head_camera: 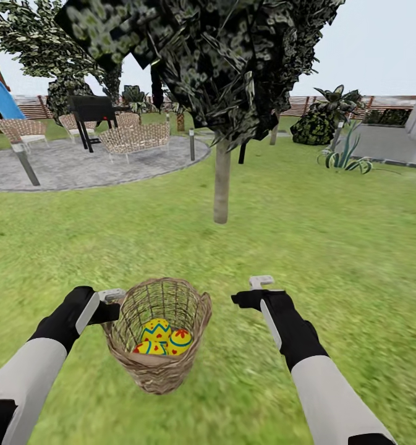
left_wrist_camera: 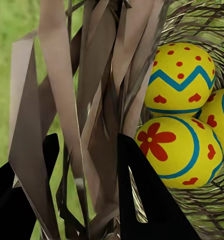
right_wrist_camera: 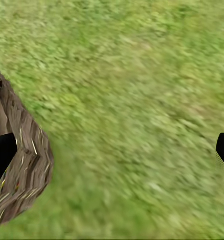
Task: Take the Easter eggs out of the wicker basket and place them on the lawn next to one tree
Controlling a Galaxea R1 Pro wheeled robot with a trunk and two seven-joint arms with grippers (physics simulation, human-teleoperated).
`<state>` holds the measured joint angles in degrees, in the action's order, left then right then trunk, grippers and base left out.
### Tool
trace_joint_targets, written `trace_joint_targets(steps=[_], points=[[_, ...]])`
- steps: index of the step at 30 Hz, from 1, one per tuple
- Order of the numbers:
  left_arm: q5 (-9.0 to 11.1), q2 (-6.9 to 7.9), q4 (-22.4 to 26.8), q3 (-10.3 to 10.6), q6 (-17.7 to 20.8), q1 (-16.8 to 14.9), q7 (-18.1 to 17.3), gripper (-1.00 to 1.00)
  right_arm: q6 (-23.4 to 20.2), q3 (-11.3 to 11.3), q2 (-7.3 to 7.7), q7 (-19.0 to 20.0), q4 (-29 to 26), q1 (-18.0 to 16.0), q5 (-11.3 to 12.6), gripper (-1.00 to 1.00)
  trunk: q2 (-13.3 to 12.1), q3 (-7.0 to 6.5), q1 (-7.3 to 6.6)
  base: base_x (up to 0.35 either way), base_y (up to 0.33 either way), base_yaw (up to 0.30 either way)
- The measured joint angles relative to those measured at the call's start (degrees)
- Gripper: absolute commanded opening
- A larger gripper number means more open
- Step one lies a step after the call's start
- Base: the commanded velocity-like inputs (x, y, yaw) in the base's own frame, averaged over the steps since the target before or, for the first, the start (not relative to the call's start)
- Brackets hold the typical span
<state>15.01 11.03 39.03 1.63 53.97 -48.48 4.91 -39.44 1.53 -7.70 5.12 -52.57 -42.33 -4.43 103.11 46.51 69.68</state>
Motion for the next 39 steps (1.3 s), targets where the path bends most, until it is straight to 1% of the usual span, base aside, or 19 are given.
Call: trace_joint_targets(steps=[6,26,27,29,39], points=[[-0.01,0.21,-0.18,-0.13,0.01,0.0,0.01,-1.0,0.0,-0.02,0.06,0.0,0.0,0.0,0.0,1.0,0.0,0.0,0.0,0.326,0.0,0.0],[0.06,0.09,0.0,0.04,0.01,0.0,0.0,-1.0,0.0,0.0,0.03,0.0,0.0,0.01,0.0,1.0,0.0,0.0,0.0,0.326,0.0,0.0],[0.08,0.09,0.0,0.04,0.0,0.0,0.0,-1.0,0.0,0.03,-0.05,0.0,0.11,0.0,0.01,1.0,0.0,0.0,0.0,0.325,0.0,0.0],[0.04,0.09,0.0,0.04,0.01,0.0,0.0,-1.0,0.0,0.16,-0.1,0.0,2.1,0.0,-0.07,1.0,0.0,0.0,0.0,0.325,0.0,0.0],[0.02,0.09,0.0,0.05,0.01,0.0,0.01,-1.0,0.0,0.18,-0.11,-0.01,2.2,-0.01,-0.16,1.0,0.0,0.0,0.0,0.326,0.0,0.0]])
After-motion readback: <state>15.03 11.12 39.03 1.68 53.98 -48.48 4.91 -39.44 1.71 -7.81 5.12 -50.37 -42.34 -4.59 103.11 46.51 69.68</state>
